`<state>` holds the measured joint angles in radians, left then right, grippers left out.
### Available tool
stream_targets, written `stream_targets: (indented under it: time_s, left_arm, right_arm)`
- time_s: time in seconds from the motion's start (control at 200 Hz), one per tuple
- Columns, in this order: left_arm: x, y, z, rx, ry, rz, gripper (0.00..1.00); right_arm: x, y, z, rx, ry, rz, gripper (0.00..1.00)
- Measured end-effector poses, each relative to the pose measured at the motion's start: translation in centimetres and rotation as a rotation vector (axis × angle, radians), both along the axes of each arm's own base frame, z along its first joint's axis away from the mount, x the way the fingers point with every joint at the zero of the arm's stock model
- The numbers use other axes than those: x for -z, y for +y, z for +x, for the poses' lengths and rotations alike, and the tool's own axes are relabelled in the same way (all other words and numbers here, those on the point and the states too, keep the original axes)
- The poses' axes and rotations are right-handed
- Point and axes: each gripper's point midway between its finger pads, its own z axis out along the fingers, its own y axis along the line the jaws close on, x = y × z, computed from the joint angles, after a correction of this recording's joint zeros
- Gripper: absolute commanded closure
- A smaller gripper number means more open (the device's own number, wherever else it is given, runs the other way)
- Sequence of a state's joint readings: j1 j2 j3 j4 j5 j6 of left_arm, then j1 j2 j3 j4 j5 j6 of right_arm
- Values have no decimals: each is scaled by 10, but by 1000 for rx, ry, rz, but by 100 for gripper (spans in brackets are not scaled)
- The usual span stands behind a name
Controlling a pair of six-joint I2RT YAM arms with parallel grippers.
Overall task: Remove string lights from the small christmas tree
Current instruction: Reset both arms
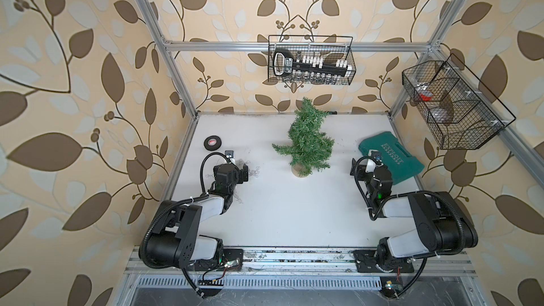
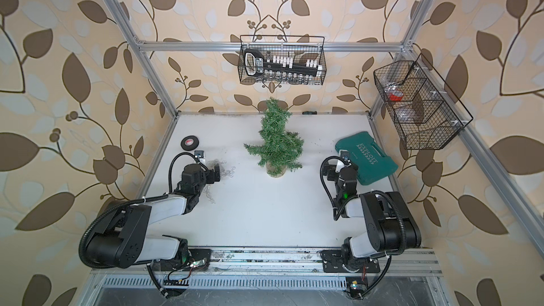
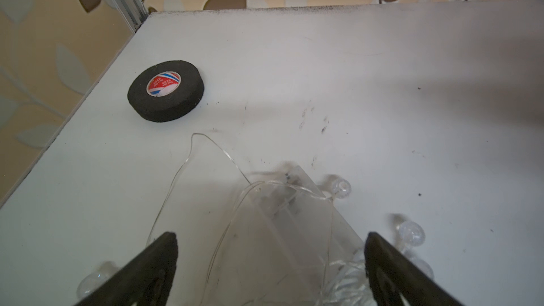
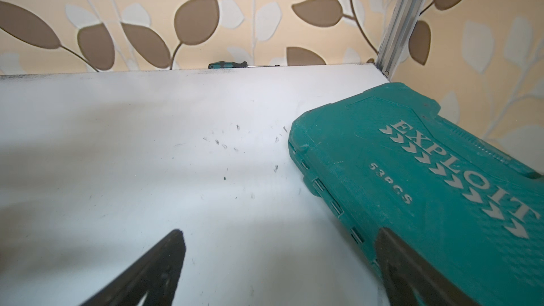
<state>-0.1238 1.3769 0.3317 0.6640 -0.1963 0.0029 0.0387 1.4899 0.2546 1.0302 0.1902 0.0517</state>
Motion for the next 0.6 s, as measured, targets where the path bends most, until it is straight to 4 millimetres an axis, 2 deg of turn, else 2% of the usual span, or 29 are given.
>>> stream_targets:
  time_s: [0.1,0.25,0.43,0.6]
  left_arm:
    - [9,8,3,-12,8,-12,1]
    - [29,8,3,6,64,-35,1]
    - [20,14,14,13,46,-71,1]
    - [20,12,15,25,45,-79,1]
  right_arm:
    - [0,0,0,0,0,0,0]
    - [0,0,0,0,0,0,0]
    - [0,0,0,0,0,0,0]
    - [0,0,0,0,0,0,0]
